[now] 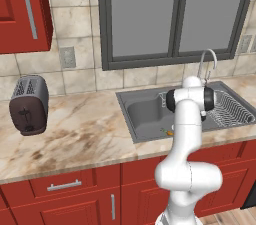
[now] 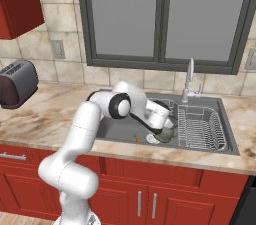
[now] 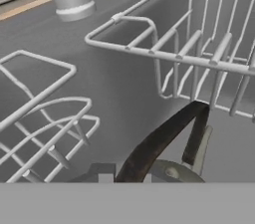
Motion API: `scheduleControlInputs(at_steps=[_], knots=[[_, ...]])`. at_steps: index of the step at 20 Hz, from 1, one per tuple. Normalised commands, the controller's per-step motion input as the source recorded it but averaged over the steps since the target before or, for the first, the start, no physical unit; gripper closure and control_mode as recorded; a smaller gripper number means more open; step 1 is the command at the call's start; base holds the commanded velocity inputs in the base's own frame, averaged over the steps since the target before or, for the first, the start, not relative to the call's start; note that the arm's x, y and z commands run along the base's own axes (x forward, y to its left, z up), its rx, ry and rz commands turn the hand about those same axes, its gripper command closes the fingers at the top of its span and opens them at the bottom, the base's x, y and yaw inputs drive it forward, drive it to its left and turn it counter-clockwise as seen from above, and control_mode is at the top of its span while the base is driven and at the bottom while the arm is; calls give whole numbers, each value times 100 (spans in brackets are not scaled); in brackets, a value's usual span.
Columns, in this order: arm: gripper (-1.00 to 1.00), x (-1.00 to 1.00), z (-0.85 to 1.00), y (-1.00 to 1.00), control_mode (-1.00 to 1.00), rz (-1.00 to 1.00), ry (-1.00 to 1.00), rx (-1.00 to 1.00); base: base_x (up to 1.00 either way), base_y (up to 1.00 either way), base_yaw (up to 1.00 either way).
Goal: Open the cabinet, pick the kettle from the cabinet, and place it in the sink.
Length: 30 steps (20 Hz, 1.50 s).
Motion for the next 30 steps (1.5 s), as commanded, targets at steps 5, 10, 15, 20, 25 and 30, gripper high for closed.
scheduleControlInputs(at_steps=[5, 10, 15, 20, 25, 30], knots=[[100, 12, -26, 0, -100, -2, 0, 0, 0, 0, 0], [100, 0, -34, 7, -100, -6, 0, 0, 0, 0, 0], [100, 0, -34, 11, -100, -9, 0, 0, 0, 0, 0], [-100, 1, -36, 15, -100, -10, 0, 0, 0, 0, 0], [-100, 0, -37, 11, -100, -10, 0, 0, 0, 0, 0], [-100, -1, -43, 20, -100, -11, 1, 0, 0, 0, 0]])
